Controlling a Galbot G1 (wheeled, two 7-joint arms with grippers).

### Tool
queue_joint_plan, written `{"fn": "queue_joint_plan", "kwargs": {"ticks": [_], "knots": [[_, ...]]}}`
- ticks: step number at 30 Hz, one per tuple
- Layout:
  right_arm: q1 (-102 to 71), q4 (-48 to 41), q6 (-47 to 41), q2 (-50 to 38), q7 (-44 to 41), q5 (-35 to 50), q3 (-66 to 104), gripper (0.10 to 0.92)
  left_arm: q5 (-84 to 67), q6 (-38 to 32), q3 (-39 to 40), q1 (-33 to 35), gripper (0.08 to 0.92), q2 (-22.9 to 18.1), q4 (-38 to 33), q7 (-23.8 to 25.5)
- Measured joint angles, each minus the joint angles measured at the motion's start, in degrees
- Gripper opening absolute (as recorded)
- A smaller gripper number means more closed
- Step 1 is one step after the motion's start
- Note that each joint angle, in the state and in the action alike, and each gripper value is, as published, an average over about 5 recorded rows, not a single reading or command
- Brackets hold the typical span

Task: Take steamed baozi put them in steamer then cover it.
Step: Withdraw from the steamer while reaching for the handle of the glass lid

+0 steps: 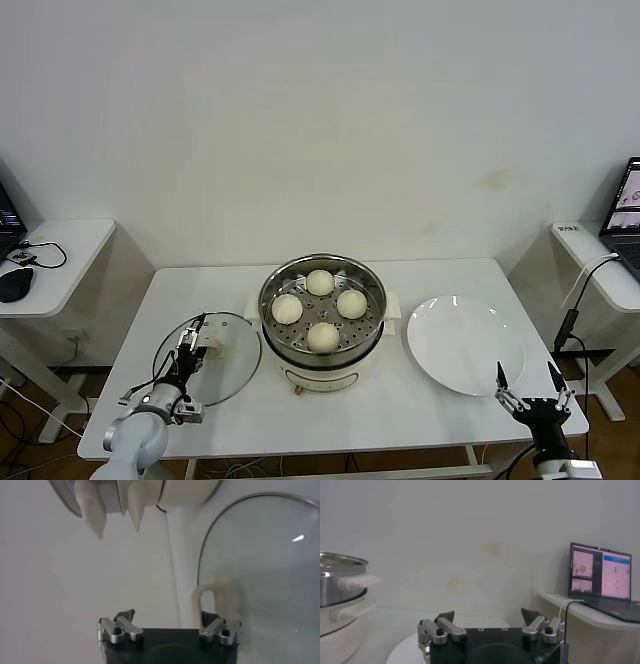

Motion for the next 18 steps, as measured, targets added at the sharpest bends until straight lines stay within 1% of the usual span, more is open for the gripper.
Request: {"fn": "queue_joint_plan", "kwargs": {"ticks": [3, 6, 18], "knots": [[0.0, -0.2, 0.0, 0.1, 0.0, -0.1, 0.0, 0.823, -0.1, 0.0, 0.1, -0.6, 0.822, 0.0, 0.9, -0.1], [0.0, -0.3, 0.1, 0.1, 0.0, -0.2, -0.1, 0.823, -0.4, 0.0, 0.1, -0.9, 0.782, 0.1, 1.7, -0.1], [-0.2, -0.2, 0.6, 0.6, -0.4, -0.6, -1.0, 0.823, -0.8, -0.6, 0.0, -1.7, 0.438, -0.2, 3.9, -1.4]]}}
